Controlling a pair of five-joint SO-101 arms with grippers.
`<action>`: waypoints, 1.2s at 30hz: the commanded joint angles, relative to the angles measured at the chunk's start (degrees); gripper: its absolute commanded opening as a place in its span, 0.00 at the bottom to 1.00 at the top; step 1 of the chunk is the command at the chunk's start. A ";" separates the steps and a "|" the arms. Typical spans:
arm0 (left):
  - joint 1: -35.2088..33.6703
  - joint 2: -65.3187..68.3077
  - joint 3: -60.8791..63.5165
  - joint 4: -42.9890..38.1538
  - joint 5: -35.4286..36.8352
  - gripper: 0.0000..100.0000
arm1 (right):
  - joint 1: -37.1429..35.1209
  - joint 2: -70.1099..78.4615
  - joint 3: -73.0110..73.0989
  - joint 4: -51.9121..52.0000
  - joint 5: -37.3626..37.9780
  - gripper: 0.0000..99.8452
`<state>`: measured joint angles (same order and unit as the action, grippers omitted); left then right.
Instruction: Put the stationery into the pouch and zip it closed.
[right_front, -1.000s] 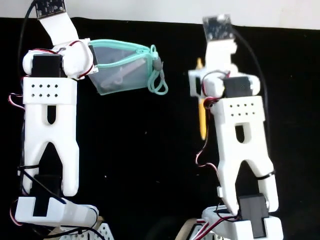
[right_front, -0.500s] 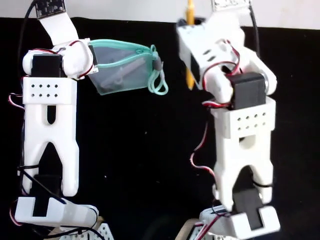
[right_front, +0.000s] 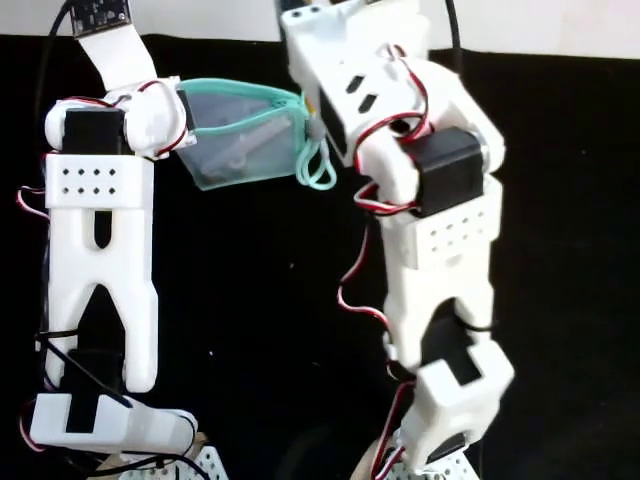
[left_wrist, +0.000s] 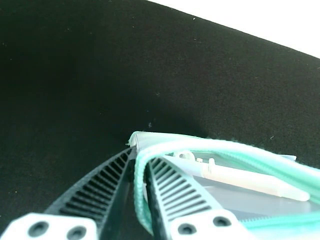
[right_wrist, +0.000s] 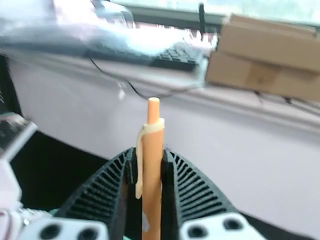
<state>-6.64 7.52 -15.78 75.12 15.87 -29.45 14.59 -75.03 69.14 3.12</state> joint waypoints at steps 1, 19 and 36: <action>-0.48 3.30 0.40 -0.18 -0.35 0.01 | -1.71 3.91 -10.59 0.04 0.18 0.01; -0.48 3.30 0.40 -0.26 -0.35 0.01 | -7.25 25.27 -26.33 -3.30 -0.35 0.01; -0.84 3.30 0.31 -0.35 -0.35 0.01 | -6.90 28.44 -26.42 14.20 -3.52 0.01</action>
<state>-6.64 7.52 -15.78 75.12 15.87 -36.57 43.78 -95.34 79.87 -0.04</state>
